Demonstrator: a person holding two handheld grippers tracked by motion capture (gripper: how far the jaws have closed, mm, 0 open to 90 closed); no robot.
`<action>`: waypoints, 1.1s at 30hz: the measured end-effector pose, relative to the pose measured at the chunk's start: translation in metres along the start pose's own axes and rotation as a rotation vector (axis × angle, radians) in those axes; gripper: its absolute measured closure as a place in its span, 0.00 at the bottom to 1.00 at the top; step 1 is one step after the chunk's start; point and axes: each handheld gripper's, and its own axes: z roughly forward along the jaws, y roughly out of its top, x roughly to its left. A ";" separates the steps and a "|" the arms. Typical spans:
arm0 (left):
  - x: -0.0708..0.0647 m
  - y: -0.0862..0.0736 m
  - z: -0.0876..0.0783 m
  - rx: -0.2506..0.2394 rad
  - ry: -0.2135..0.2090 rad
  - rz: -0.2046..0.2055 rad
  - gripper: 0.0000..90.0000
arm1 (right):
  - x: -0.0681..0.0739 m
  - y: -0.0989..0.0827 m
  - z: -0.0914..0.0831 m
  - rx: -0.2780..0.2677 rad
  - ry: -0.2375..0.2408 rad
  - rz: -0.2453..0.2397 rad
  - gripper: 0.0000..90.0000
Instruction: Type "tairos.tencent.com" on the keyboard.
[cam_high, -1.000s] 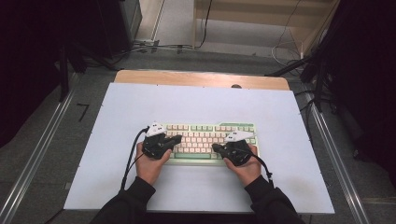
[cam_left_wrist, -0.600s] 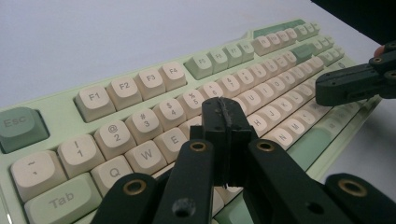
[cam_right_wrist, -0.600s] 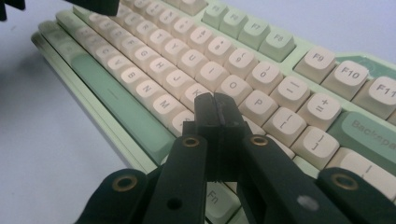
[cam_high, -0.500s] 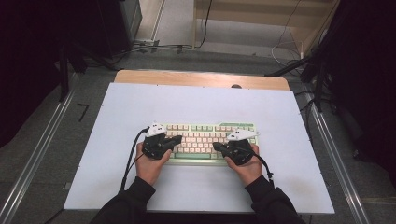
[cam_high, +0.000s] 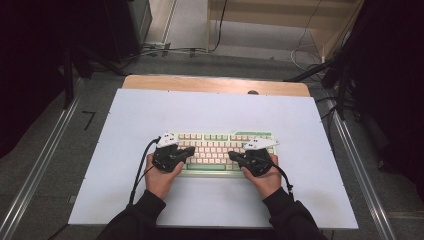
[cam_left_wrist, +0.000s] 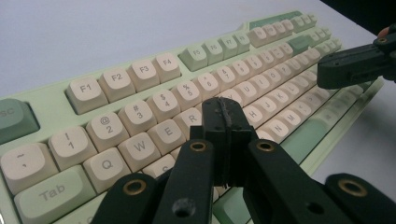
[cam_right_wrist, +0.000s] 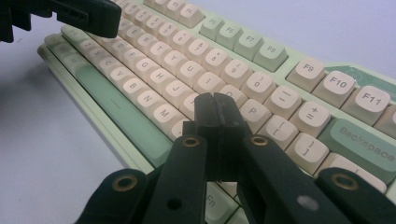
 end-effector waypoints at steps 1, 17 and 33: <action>0.000 0.000 0.000 0.004 0.002 0.001 1.00 | 0.000 0.000 0.000 0.000 0.000 0.000 0.98; -0.004 -0.007 0.001 0.050 -0.019 0.004 1.00 | -0.002 0.001 0.002 0.001 -0.003 -0.004 0.98; -0.006 -0.010 0.005 0.083 -0.012 0.027 1.00 | -0.001 0.002 0.002 0.000 -0.005 -0.006 0.98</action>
